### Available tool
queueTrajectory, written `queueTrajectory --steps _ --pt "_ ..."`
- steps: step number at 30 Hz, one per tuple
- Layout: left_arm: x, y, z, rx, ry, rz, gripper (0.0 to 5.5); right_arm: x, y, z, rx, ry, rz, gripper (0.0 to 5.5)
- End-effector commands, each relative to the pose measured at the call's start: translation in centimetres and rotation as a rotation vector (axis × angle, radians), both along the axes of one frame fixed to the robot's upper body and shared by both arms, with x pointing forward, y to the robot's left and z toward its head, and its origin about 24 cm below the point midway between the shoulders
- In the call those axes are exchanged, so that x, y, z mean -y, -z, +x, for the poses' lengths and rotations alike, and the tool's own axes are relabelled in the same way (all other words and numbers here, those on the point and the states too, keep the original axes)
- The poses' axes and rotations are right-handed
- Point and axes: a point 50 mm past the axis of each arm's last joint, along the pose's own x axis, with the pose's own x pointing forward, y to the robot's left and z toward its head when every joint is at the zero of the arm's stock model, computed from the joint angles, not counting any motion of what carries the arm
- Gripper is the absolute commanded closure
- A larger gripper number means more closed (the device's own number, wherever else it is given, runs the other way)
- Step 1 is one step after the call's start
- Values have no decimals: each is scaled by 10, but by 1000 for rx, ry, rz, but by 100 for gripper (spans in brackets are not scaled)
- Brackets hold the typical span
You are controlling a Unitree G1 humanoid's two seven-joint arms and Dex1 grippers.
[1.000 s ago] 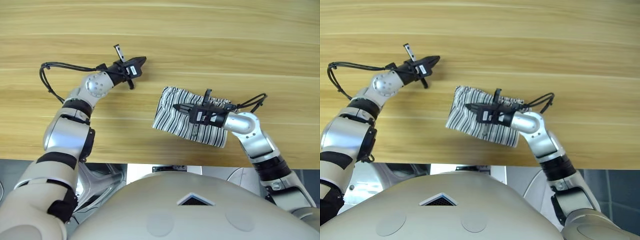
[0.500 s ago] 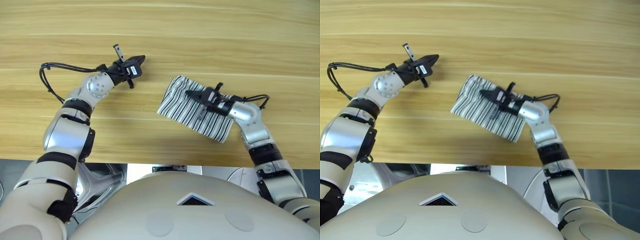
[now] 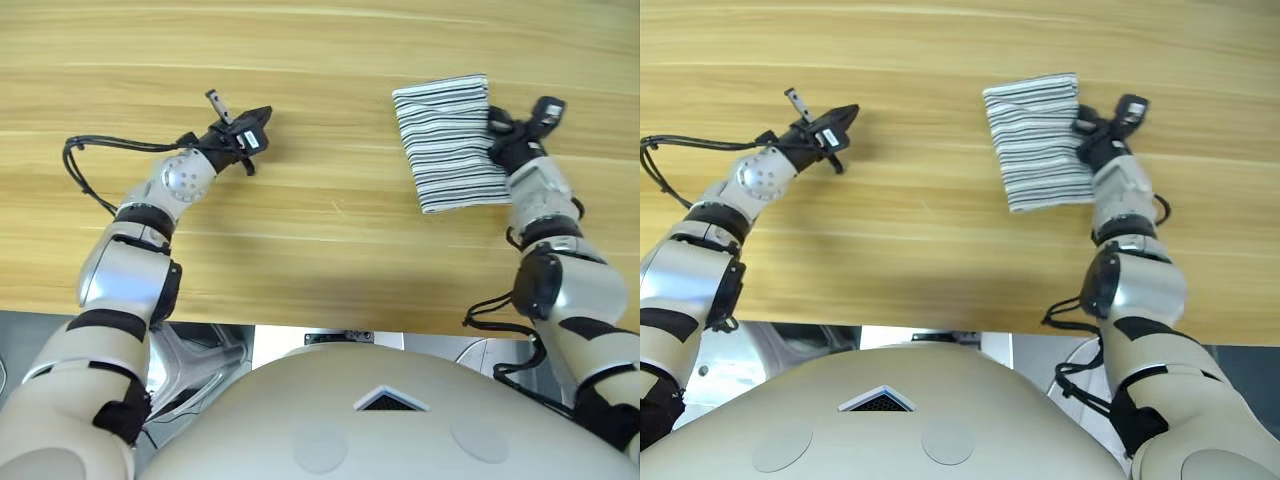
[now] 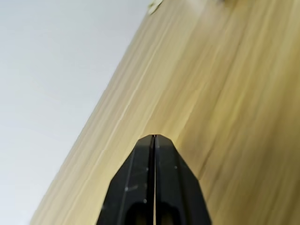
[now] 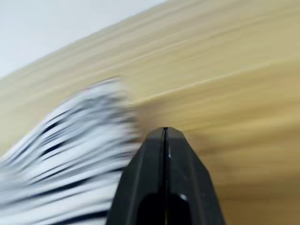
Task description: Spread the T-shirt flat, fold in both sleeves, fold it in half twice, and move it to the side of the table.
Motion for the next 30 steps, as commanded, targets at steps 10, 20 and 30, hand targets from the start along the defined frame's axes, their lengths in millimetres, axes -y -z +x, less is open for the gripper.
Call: queueTrajectory --steps 10,20,30 --pt "-26 -4 -5 -12 -166 -204 546 49 39 -67 -237 389 92 550" --pt "-28 -12 -1 10 -200 -311 546 -6 -44 15 414 -159 -6 550" --pt "-16 -13 6 -5 -252 -531 546 -133 -54 28 551 -503 -511 550"
